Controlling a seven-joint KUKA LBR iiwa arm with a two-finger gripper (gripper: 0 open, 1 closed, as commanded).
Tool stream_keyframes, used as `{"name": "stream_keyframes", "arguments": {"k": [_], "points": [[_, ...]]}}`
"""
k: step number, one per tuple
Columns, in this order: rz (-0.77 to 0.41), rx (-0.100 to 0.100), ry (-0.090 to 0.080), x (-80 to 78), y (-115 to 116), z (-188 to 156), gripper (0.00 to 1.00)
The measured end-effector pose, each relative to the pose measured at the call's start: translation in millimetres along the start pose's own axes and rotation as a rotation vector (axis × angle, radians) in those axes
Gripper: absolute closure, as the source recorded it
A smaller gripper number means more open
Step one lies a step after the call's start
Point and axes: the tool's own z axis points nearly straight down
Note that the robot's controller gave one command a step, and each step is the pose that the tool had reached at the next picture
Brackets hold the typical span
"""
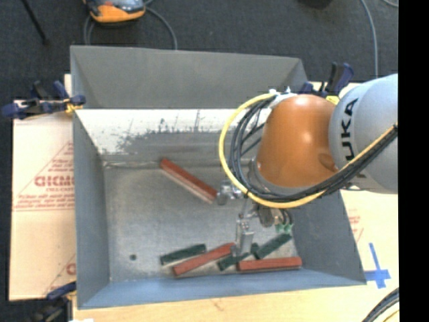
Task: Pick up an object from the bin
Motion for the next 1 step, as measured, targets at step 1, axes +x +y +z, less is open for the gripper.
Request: {"name": "stream_keyframes", "arguments": {"k": [1], "points": [[0.000,0.000,0.000,0.0,-0.2,0.0,0.00]]}}
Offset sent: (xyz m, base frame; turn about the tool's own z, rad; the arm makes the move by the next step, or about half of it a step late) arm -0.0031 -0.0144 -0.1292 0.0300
